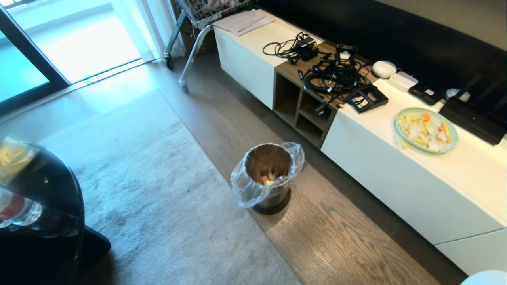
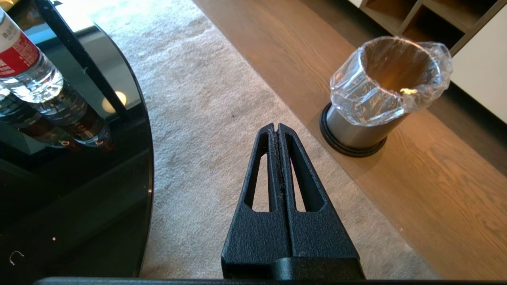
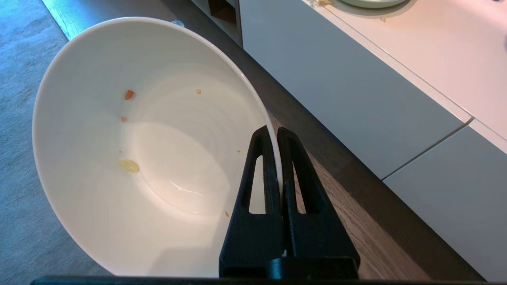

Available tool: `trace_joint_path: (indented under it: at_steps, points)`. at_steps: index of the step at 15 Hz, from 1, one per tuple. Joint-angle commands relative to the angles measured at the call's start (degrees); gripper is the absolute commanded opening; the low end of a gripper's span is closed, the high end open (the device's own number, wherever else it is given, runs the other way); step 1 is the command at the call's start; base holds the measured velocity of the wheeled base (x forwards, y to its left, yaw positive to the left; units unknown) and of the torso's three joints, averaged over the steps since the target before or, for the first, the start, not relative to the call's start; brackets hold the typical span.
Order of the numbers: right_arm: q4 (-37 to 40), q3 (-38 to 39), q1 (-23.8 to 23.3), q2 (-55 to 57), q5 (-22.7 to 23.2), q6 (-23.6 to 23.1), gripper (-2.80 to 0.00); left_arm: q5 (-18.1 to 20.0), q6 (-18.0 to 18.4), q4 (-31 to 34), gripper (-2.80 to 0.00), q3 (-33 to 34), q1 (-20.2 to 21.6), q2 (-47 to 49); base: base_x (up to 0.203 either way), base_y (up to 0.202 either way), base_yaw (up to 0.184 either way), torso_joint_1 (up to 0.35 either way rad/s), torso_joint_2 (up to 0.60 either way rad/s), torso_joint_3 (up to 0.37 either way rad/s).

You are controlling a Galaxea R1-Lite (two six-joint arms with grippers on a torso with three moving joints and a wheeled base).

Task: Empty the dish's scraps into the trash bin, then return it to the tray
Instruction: Put the bowl back to the table

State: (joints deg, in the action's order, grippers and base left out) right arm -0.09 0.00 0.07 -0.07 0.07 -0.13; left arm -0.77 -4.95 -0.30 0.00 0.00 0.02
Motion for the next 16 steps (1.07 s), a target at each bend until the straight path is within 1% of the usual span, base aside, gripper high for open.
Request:
trace_joint_path:
  at_steps: [1, 16]
  points:
    - [0.0, 0.0, 0.0, 0.1, 0.0, 0.0, -2.8, 0.0, -0.1, 0.0, -2.8, 0.0, 0.0, 0.0, 0.0, 0.0, 0.0, 0.002, 0.0, 0.212]
    - [0.0, 0.0, 0.0, 0.1, 0.0, 0.0, -2.8, 0.0, -0.1, 0.0, -2.8, 0.0, 0.0, 0.0, 0.0, 0.0, 0.0, 0.002, 0.0, 0.202]
